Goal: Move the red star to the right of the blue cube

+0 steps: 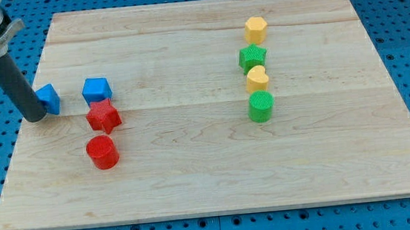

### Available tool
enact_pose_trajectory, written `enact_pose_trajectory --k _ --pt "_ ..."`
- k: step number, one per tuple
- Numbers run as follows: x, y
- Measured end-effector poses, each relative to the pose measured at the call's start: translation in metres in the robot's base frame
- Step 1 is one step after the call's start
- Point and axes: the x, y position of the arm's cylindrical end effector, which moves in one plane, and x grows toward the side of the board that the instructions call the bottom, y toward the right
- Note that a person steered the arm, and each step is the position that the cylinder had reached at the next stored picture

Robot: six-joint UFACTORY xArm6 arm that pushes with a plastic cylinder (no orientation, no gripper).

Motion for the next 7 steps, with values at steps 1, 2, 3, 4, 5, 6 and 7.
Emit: enact_pose_trajectory --k 1,2,3,4,5,6,7 --pt "-0.004 0.0" --pt "-0.015 0.001" --pt "0.019 0.011" --pt "0.037 0.043" --pt "0.019 0.112" --pt "0.027 0.138" --pt "0.028 0.154"
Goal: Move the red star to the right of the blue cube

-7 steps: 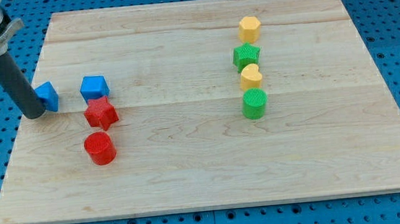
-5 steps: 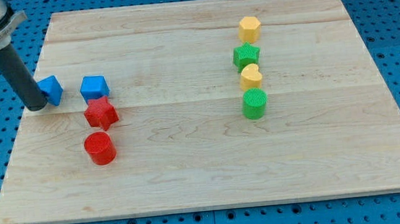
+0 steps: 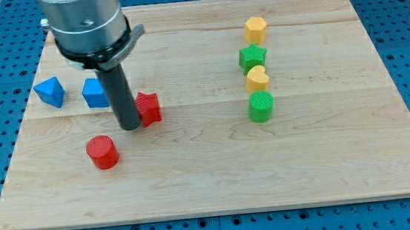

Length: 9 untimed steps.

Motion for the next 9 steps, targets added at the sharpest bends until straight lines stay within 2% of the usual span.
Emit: enact_pose_trajectory --k 1,2,3,4,5,6,8,9 --pt "-0.026 0.029" --pt "-0.041 0.031" --pt "-0.006 -0.021" --pt "0.023 -0.099" --pt "0.053 -0.139" --pt "0.066 -0.141" --pt "0.066 -0.143" --pt "0.07 -0.124"
